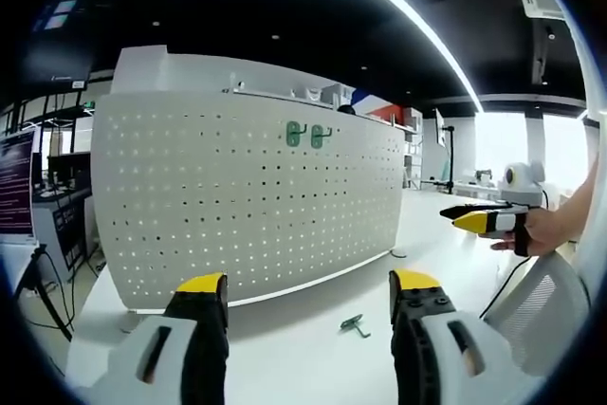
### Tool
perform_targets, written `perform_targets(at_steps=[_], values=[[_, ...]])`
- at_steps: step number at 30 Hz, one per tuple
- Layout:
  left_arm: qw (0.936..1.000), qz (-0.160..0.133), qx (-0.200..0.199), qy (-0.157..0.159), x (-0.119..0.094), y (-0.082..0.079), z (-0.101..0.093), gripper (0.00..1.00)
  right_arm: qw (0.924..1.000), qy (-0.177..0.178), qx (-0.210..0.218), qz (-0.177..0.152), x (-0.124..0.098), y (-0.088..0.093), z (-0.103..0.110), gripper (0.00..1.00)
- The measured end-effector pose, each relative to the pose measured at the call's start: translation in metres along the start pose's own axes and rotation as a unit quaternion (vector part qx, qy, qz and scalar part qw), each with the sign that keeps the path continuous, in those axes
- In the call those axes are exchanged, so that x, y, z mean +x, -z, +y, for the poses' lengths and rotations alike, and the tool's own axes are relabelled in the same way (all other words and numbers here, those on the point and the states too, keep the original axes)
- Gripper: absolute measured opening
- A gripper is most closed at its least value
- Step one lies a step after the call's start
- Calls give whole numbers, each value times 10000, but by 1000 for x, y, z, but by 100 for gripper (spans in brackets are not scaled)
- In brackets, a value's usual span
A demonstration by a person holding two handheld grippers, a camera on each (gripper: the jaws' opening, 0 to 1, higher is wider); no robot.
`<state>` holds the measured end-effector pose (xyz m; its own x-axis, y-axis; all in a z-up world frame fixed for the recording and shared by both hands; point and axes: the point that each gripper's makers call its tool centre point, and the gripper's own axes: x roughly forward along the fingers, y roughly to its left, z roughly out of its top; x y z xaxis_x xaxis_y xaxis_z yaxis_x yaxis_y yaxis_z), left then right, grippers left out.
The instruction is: Insert the hook assembly into the mounting plate slot until the hook locks in place.
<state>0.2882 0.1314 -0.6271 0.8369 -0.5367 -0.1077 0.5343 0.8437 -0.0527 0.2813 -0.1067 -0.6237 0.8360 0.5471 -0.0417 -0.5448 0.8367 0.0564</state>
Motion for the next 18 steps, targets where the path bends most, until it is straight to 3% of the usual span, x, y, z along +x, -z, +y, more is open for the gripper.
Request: perform_targets(at_steps=[18], values=[[9999, 54, 122, 88, 4, -2, -2, 70, 10000, -18, -42, 7, 0, -2, 0, 48]])
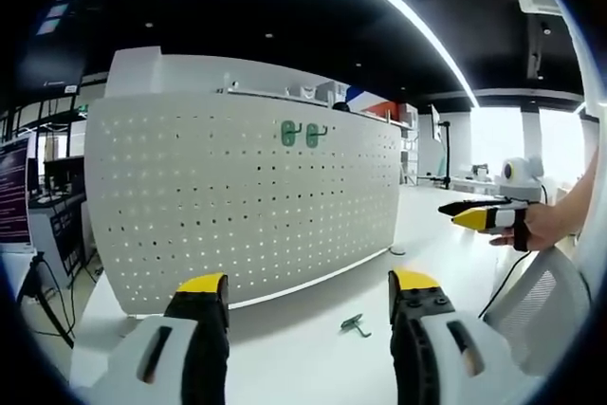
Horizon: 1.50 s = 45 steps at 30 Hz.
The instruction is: Insert the hook assembly into the mounting plate slot until the hook locks in place.
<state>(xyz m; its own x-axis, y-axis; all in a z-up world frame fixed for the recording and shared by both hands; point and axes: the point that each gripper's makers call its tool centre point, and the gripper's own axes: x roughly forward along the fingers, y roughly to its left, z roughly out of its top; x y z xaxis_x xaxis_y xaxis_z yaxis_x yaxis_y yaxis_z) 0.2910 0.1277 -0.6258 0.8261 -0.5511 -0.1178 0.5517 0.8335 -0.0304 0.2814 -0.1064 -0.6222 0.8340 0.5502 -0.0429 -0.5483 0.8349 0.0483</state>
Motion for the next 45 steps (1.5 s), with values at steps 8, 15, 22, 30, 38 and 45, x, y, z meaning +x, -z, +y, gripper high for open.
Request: perform_targets(at_steps=[8, 15, 22, 30, 38, 45], values=[[10000, -12, 38, 14, 1, -2, 1, 70, 10000, 11, 5, 6, -1, 0, -1, 48], [10000, -3, 39, 24, 2, -1, 1, 70, 10000, 16, -3, -1, -1, 0, -1, 48], [10000, 9, 36, 35, 3, 0, 0, 70, 10000, 22, 6, -11, -1, 1, -1, 48], [10000, 14, 31, 47, 3, -1, 0, 70, 10000, 23, 4, 1, 0, 1, -2, 48], [9999, 20, 44, 112, 7, -1, -2, 70, 10000, 13, -20, 13, 0, 0, -1, 48], [9996, 74, 119, 244, 12, -1, -6, 69, 10000, 53, -37, -16, -2, -1, -4, 48]])
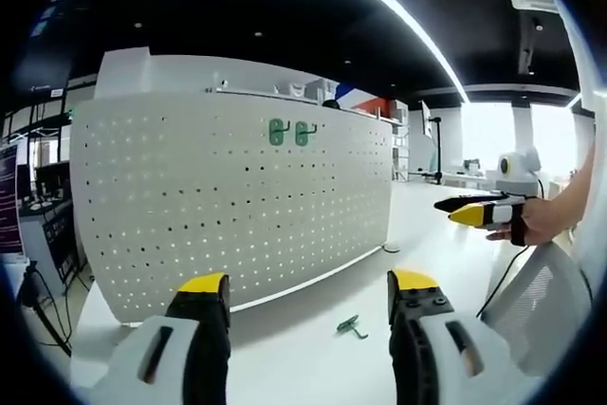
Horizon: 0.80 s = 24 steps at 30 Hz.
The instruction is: Insert the hook assembly into the mounting plate slot until the hook locks in place.
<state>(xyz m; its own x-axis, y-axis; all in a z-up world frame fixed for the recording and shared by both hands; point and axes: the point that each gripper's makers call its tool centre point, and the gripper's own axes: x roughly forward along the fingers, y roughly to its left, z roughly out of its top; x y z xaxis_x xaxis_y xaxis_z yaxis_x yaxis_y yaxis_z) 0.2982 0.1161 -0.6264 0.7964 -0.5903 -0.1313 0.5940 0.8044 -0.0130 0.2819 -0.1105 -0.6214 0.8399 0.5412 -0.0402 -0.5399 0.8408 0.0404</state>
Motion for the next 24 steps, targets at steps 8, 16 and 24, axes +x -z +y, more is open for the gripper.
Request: perform_targets(at_steps=[8, 16, 24], values=[[9992, 222, 197, 268, 10, 5, -8, 69, 10000, 32, 16, -51, 0, -1, -1, 48], [9960, 536, 409, 580, 20, 12, -12, 69, 10000, -24, -16, -83, 0, -1, 2, 48], [9911, 771, 594, 912, 30, 19, -19, 68, 9999, -14, -6, -119, 0, -3, 1, 48]])
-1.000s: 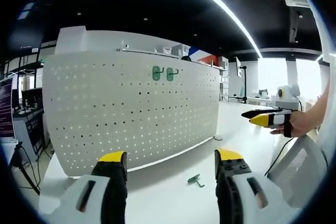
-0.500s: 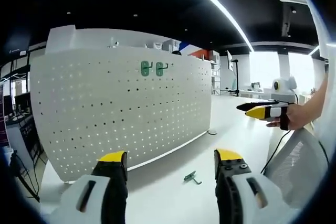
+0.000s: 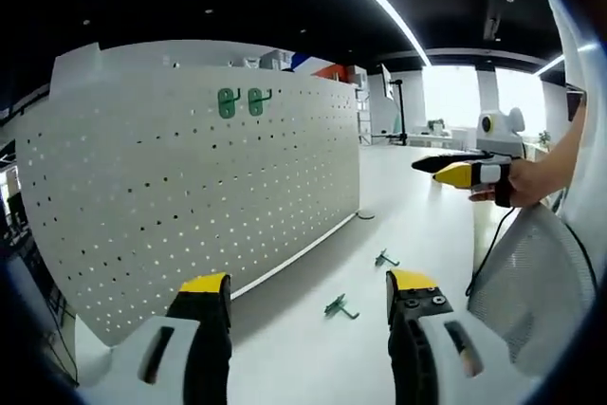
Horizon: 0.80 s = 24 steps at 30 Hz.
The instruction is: Insert the hook assembly into the mounting plate slot until the hook locks in place.
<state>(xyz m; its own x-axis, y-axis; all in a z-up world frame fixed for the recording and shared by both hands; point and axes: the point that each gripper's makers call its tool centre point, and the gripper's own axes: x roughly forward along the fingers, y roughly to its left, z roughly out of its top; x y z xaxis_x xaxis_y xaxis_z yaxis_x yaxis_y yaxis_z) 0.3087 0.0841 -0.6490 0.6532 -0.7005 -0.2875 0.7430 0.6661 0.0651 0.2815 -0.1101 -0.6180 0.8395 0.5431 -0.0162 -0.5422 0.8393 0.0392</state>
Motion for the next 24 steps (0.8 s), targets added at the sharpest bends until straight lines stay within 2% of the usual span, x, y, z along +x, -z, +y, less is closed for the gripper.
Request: perform_targets(at_steps=[5, 24], values=[[9998, 93, 114, 167, 6, 2, -3, 68, 10000, -6, -1, -16, 0, -1, 1, 48], [9979, 362, 261, 478, 18, 6, -3, 66, 10000, -16, -15, 8, 0, -1, 2, 48]])
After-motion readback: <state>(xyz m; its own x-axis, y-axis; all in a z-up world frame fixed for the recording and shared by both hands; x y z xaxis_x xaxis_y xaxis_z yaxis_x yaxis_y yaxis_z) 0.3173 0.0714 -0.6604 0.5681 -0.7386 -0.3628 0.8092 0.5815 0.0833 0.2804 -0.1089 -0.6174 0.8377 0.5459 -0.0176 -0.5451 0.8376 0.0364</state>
